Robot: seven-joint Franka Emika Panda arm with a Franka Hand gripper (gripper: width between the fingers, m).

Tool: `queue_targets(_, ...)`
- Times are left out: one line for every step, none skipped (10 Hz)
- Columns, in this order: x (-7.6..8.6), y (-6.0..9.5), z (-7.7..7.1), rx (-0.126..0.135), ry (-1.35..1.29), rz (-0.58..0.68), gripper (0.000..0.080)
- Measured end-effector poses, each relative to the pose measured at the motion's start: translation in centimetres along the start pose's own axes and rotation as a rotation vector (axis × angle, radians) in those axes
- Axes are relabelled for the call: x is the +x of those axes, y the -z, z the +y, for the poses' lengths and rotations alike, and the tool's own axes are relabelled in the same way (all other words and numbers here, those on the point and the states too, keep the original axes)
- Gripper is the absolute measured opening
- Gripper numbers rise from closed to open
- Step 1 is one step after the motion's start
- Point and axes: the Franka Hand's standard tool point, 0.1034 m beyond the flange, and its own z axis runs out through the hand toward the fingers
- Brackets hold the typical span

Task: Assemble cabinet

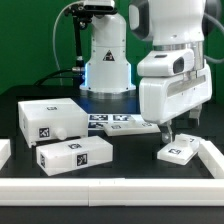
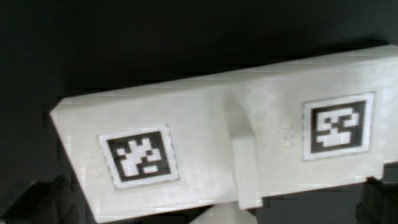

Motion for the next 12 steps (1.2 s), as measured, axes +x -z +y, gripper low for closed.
queue_targets(0.0,-0.77,-0.7,-0.011,0.003,0.029,0.0797)
queue_targets(-0.1,-1.27,-1.06,-0.012,0.006,0.039,0.0797)
queue_targets(-0.07,-1.2,-0.94,-0.013,0.005,0.039,0.0797)
queue_targets(-0.1,-1.25,-0.98,-0.013,0.005,0.039,0.0797)
queue_targets(-0.11,-1.26,-0.98,-0.012,0.005,0.038,0.0685)
queue_targets(-0.11,-1.27,-0.98,-0.012,0.005,0.038,0.0519)
queue_targets(-0.12,-1.27,-0.99,-0.012,0.005,0.038,0.0519)
queue_targets(-0.12,-1.28,-0.99,-0.012,0.005,0.038,0.0305)
queue_targets(-0.12,-1.28,-0.99,-0.012,0.005,0.038,0.0305)
queue_targets(-0.12,-1.28,-0.99,-0.012,0.005,0.038,0.0112)
queue_targets(-0.1,-1.25,-0.99,-0.013,0.006,0.039,0.0112)
queue_targets(-0.24,-0.73,-1.15,-0.01,0.015,0.028,0.0061)
